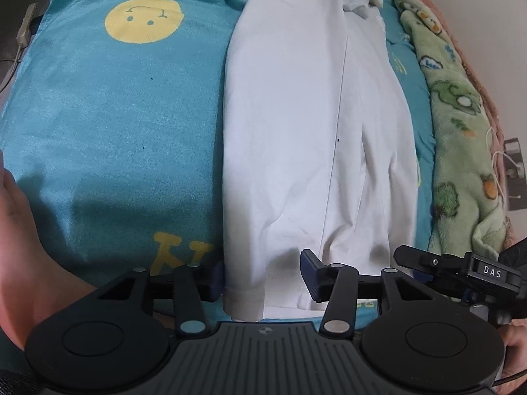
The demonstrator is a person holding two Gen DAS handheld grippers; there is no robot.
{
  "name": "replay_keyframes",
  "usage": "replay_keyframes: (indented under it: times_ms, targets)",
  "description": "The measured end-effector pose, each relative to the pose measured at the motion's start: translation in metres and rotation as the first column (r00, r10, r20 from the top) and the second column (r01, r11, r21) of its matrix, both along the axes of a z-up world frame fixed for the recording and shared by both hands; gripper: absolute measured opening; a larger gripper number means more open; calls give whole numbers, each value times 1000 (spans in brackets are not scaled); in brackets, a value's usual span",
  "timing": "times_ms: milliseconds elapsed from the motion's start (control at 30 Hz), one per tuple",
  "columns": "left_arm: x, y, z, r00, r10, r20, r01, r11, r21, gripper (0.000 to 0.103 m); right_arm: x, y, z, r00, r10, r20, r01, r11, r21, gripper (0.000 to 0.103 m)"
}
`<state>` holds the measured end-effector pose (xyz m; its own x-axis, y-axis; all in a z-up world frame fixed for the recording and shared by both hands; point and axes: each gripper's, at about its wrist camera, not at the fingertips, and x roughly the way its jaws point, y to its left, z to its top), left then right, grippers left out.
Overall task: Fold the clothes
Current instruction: 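Hold the hem with both grippers and lift it toward the collar, then carry the held hem with both grippers over onto the collar end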
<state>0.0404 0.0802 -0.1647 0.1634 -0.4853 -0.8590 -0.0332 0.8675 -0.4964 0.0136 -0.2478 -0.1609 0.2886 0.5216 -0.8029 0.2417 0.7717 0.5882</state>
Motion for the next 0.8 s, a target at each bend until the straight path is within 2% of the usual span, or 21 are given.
replay_keyframes:
  times_ms: [33,67,100,133,167,200,267,400,433,567,667,700,733,767,800]
  targets:
    - [0,-2,0,1000,-13,1,13,1000,9,46,0,1,1,1000,-3,-1,3,1000,-24,62]
    - [-1,-4,1,1000,-25,3,24,999,21,38,-1,2,2,1000,-9,-1,9,999,-48,53]
    - [-2,-6,2,999,-34,5,34,999,28,33,-2,3,3,1000,-14,-1,14,997,-73,51]
    - [-2,-7,2,999,-38,8,38,999,29,22,-2,3,3,1000,-20,0,20,995,-97,51]
    - [-3,-5,3,999,-32,8,32,999,22,15,-3,4,4,1000,-25,1,25,992,-122,49]
    - [-3,-4,3,1000,-25,9,25,1000,15,15,-3,5,5,1000,-31,2,31,989,-146,41]
    - [-4,-2,4,1000,-9,16,9,1000,2,10,-4,7,7,999,-42,4,41,980,-195,37]
    - [-7,-3,7,999,2,39,-2,1000,-3,9,-7,10,11,998,-63,10,63,955,-291,40]
    - [-6,-3,7,999,0,37,-1,1000,1,9,-6,12,10,999,-49,1,47,956,-289,40]
    - [-7,-9,6,999,-47,21,46,998,40,22,-3,21,6,1000,26,-15,-29,962,-272,41]
    - [-9,-16,6,993,-113,21,111,991,70,20,-1,29,4,996,90,-17,-91,957,-277,40]
    - [-9,-19,6,992,-125,25,123,990,75,17,-1,33,5,993,118,-11,-116,950,-291,38]
    - [-9,-22,6,992,-125,28,123,990,70,12,-2,38,6,990,140,-8,-136,941,-311,30]
    - [-8,-24,6,992,-126,32,124,990,64,8,-3,42,7,987,162,-6,-155,930,-332,13]
    - [-7,-27,6,991,-127,36,124,990,59,8,-3,44,10,985,175,6,-162,924,-346,11]
